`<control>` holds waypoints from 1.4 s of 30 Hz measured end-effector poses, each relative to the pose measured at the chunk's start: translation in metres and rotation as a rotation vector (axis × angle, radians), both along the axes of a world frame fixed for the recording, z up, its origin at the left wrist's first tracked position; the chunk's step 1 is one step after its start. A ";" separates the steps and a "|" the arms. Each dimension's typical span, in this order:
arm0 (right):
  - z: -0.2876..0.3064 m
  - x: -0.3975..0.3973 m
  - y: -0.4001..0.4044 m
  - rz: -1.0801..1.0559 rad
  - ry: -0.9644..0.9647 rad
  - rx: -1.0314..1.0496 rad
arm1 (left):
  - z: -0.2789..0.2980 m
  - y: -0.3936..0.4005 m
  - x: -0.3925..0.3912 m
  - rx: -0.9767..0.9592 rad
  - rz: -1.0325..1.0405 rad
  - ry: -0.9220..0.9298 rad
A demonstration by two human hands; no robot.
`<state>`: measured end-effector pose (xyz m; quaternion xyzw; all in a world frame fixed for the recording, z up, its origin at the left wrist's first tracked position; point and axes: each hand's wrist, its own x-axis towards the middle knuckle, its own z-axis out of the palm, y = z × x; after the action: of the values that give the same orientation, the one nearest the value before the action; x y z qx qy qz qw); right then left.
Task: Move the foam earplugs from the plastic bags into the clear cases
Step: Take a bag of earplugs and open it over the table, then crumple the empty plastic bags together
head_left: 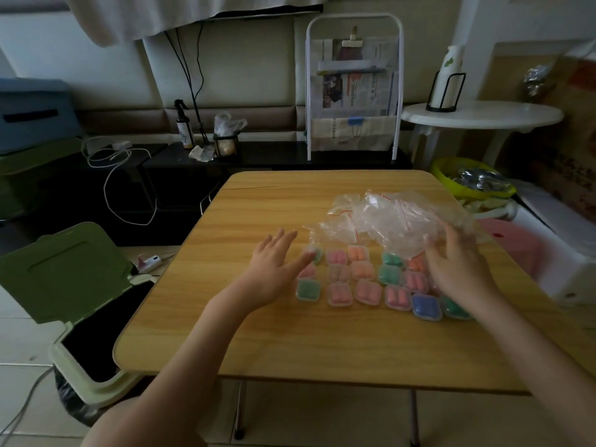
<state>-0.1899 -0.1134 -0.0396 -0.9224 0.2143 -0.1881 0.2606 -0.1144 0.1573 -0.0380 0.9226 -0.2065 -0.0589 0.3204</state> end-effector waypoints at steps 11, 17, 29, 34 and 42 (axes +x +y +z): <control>-0.018 -0.012 0.024 0.135 0.240 -0.001 | -0.013 -0.027 -0.007 0.016 -0.170 0.000; -0.014 -0.002 0.042 0.140 0.277 -0.001 | -0.016 -0.027 -0.006 0.093 -0.129 -0.048; 0.013 0.015 0.022 -0.051 -0.152 -0.080 | -0.004 -0.027 0.015 0.039 -0.077 -0.097; 0.027 0.054 -0.003 0.044 0.212 -0.183 | 0.008 -0.041 0.037 0.035 -0.123 -0.043; 0.013 0.125 -0.012 0.278 0.478 -0.273 | -0.004 -0.042 0.060 -0.034 -0.118 0.057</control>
<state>-0.0652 -0.1250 -0.0270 -0.9875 0.1139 0.0446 0.0997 -0.0547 0.1149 -0.0422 0.9012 -0.2525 -0.1002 0.3377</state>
